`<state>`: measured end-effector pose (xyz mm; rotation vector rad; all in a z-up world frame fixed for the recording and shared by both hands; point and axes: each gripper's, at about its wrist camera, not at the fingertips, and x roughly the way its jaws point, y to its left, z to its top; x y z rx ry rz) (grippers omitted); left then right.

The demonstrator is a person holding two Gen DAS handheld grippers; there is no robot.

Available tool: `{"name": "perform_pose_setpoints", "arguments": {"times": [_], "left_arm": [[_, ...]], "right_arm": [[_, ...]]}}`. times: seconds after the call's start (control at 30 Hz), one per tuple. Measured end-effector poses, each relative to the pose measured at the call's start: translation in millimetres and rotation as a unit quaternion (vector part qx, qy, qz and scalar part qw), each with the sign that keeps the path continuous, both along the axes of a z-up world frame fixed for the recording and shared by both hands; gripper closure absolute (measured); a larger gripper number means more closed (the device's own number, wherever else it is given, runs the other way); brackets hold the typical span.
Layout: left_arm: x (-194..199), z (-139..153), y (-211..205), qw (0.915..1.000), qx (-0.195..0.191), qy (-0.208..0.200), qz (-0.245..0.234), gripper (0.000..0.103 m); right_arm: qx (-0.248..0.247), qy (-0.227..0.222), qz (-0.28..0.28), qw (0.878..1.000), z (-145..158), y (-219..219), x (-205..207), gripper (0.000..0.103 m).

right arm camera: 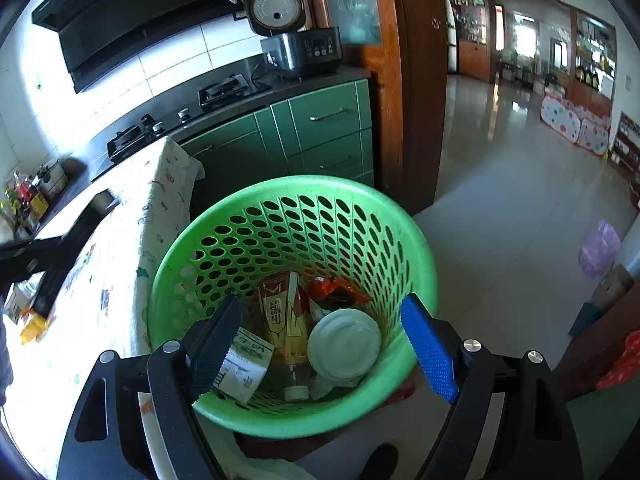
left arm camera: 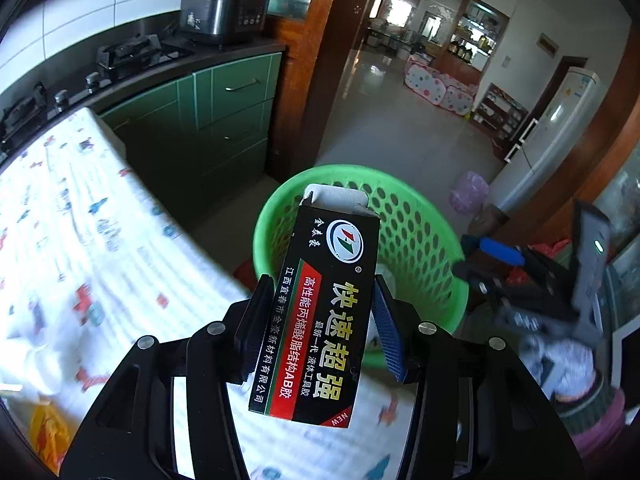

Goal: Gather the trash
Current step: 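Carry glue box to basket with left tool while right tool carries white lid there, then move both tools back toward the table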

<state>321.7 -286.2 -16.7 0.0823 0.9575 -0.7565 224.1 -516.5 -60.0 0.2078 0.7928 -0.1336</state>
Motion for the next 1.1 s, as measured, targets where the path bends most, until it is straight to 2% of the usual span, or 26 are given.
{"name": "perform_pose_setpoints", "arguments": {"times": [0.37,0.4,0.43,0.47,0.57,0.8,1.1], "left_arm": [[20,-25,-38,0.9996,0.006,0.026,-0.011,0.052],[20,-27,-39,0.9995,0.007,0.027,-0.012,0.05],[20,-28,-38,0.9995,0.007,0.027,-0.01,0.042],[18,-29,-36,0.9996,0.006,0.026,-0.009,0.039],[14,-27,-32,0.9998,-0.001,0.02,-0.009,0.038],[-5,-12,2,0.9997,0.011,0.003,0.022,0.038],[-31,11,95,0.9935,0.034,-0.02,0.106,0.038]], "right_arm": [[-0.008,-0.016,0.015,1.0,8,7,-19,0.024],[-0.008,-0.016,0.016,1.0,8,9,-19,0.024],[-0.007,-0.016,0.018,1.0,7,10,-20,0.024],[-0.006,-0.015,0.019,1.0,6,11,-20,0.024],[-0.008,-0.012,0.023,1.0,5,17,-21,0.024],[-0.007,-0.021,0.038,0.999,16,37,-28,0.024],[-0.008,-0.04,0.089,0.995,36,93,-29,0.024]]}}
